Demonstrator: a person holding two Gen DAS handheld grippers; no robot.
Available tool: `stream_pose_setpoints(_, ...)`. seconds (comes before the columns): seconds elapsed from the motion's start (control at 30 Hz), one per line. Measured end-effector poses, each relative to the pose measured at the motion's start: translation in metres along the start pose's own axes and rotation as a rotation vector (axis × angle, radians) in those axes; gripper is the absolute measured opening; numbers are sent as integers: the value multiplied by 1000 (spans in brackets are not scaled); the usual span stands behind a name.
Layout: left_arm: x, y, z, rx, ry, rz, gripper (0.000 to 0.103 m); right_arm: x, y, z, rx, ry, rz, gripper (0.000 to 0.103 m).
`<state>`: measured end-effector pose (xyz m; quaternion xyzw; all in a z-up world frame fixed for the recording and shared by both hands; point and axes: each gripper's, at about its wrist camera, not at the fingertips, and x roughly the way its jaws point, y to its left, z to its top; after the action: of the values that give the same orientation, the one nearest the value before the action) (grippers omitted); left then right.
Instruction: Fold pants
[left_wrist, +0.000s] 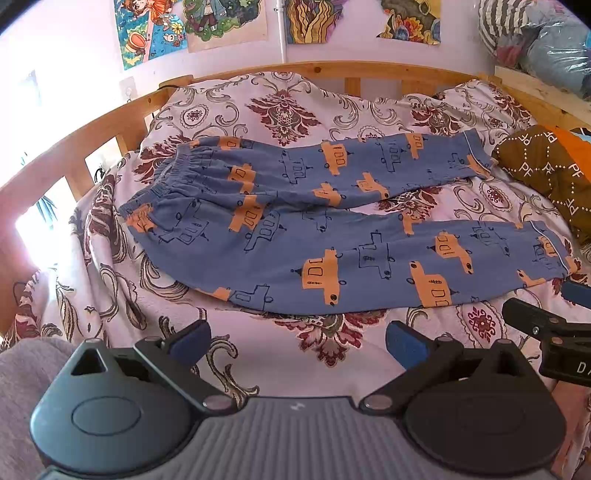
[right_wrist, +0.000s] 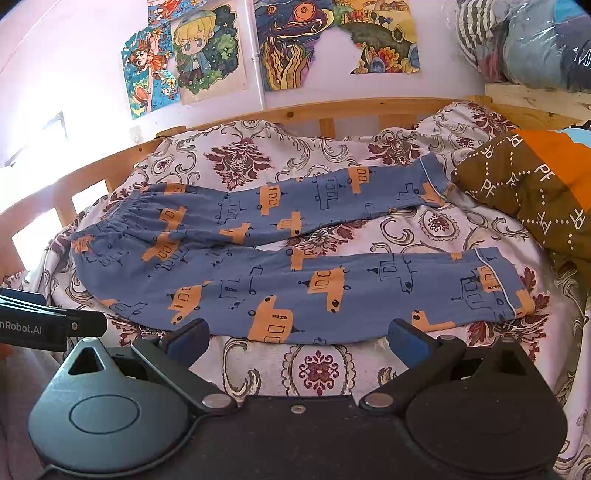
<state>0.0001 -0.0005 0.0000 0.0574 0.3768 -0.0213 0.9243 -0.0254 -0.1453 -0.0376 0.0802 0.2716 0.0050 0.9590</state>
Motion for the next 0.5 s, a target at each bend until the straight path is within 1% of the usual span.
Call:
stream_pose_setpoints(0.3, 0, 0, 0, 0, 1, 0, 103, 1, 0, 0, 1, 2, 0, 103)
stream_pose_setpoints(0.43, 0, 0, 0, 0, 3, 0, 103, -4, 12, 8, 1, 3, -2, 103)
stream_pose_setpoints(0.5, 3, 1, -3, 1, 2, -1, 103, -3, 2, 0, 2, 5, -4, 103)
